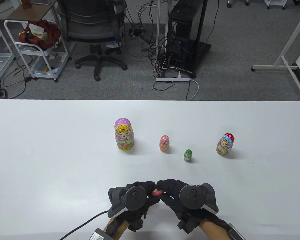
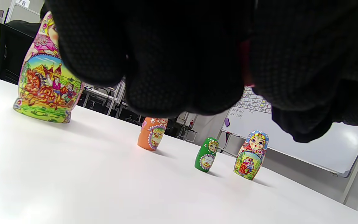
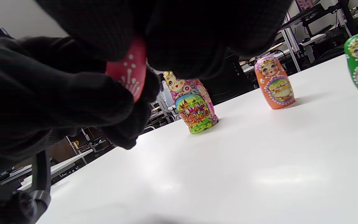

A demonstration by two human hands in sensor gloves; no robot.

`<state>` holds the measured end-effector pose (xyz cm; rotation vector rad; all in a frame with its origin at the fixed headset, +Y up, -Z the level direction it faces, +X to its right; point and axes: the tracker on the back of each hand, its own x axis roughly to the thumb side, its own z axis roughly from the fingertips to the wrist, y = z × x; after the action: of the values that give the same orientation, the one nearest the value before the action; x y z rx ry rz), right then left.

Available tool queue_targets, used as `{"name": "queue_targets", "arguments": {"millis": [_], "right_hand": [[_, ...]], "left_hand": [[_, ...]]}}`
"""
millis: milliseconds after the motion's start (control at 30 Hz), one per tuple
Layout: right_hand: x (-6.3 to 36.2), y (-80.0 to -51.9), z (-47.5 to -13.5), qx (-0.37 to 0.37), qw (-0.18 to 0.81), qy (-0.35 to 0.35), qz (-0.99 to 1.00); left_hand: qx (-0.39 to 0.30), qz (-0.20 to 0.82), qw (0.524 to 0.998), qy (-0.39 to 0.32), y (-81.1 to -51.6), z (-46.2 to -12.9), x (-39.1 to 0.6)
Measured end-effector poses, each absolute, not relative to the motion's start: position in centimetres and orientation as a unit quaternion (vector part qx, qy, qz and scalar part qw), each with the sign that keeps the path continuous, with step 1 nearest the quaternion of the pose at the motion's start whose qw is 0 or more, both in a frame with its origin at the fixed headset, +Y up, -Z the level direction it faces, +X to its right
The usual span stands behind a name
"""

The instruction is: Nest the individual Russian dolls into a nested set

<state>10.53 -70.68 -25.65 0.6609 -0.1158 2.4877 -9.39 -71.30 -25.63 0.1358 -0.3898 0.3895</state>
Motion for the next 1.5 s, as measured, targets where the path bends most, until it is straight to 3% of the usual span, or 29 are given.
{"name": "queue_targets", "arguments": {"millis": [467, 600, 833, 1067, 1233, 1333, 1433, 1500], "right_hand": [[10.1, -70.7, -25.2, 0.241, 0.290, -0.061, 0.924], [10.1, -70.8, -25.3, 0.233, 0.279, -0.067, 0.929], [10.2, -71.7, -25.7, 0.190, 0.152, -0.085, 0.966], [9.6, -73.4, -26.2, 0.168, 0.021, -0.054, 0.984], [9.5, -75.0, -26.7, 0.167, -0.011, 0.007, 0.986], [9.4, -75.4, -26.7, 0.166, -0.015, 0.002, 0.986], [9.7, -74.7, -26.8, 0.174, -0.023, 0.018, 0.984], [10.5, -73.0, -27.0, 0.158, 0.007, -0.016, 0.987]], "left_hand": [[0.086, 0.180, 0.961, -0.190, -71.2, -25.4, -9.3], [0.030, 0.194, 0.960, -0.198, -71.9, -26.0, -9.2], [0.000, 0.117, 0.971, -0.208, -73.3, -27.2, -9.9], [0.011, 0.040, 0.987, -0.155, -73.9, -27.9, -11.3], [-0.015, 0.050, 0.990, -0.127, -74.6, -28.5, -12.4], [-0.014, 0.056, 0.991, -0.124, -74.6, -28.6, -12.4], [-0.002, 0.055, 0.991, -0.124, -74.2, -28.5, -12.4], [0.003, 0.058, 0.990, -0.126, -73.9, -28.5, -12.4]]}}
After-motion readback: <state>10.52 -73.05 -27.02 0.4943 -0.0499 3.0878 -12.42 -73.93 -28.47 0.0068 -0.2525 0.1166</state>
